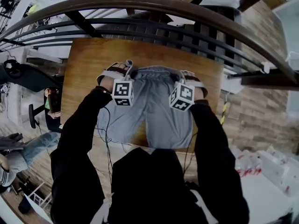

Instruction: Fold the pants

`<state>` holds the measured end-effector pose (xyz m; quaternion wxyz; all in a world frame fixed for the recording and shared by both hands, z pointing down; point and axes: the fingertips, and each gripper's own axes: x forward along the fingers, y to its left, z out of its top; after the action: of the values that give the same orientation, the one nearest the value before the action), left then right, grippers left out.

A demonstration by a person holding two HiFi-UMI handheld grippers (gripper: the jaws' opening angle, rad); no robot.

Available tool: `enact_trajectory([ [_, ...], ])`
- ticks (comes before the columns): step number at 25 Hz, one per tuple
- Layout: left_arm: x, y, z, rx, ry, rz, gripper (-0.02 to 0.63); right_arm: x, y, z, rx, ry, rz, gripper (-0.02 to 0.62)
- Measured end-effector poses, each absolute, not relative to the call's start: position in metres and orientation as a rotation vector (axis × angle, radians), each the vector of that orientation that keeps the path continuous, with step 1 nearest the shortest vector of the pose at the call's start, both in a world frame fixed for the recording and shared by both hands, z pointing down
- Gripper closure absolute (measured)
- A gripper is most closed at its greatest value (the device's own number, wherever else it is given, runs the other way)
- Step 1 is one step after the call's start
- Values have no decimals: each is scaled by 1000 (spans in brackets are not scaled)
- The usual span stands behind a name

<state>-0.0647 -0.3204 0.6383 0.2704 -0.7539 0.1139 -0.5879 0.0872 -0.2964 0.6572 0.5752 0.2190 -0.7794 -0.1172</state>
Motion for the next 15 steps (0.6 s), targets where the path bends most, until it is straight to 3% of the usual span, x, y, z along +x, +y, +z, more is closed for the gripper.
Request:
enact_trajectory([
  [15, -95, -223, 583, -1992, 368, -1517, 580, 57, -206, 608, 560, -1814, -339, 574],
])
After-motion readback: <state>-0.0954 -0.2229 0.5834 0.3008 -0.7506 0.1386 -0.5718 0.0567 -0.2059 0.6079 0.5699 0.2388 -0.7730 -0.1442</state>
